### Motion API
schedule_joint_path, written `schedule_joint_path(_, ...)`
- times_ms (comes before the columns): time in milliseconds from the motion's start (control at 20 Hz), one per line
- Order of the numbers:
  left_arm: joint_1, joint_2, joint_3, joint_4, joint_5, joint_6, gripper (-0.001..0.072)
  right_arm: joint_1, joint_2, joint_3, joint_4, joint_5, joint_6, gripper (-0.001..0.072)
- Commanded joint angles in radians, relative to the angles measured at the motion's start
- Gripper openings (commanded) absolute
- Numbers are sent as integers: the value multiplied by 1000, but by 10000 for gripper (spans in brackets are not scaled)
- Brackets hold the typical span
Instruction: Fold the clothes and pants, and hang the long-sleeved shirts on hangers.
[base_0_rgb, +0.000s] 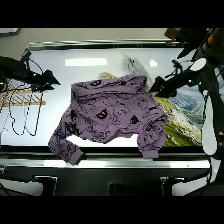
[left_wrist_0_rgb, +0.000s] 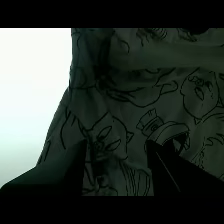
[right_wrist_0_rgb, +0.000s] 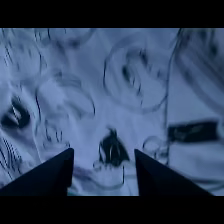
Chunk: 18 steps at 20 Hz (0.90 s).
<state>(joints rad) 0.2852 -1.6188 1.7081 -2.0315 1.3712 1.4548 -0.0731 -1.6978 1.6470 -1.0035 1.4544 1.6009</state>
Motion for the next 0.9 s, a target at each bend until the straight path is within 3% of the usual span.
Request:
schedule_joint_path(0,5,170,-181,23,81,0,454,68,140,-314,-31,-39,-11,483)
schedule_joint_path(300,0,506,-674,-25,34,0,454,73,326,-670,-105,-142,2,482)
schedule_joint_path(550,0,664,-949,-100,-7,0,455,74,350,-700,-108,-307,45,481)
schedule_joint_path(850,-70,677,-1047,-151,-114,-7,483,98,272,-700,5,-459,48,479)
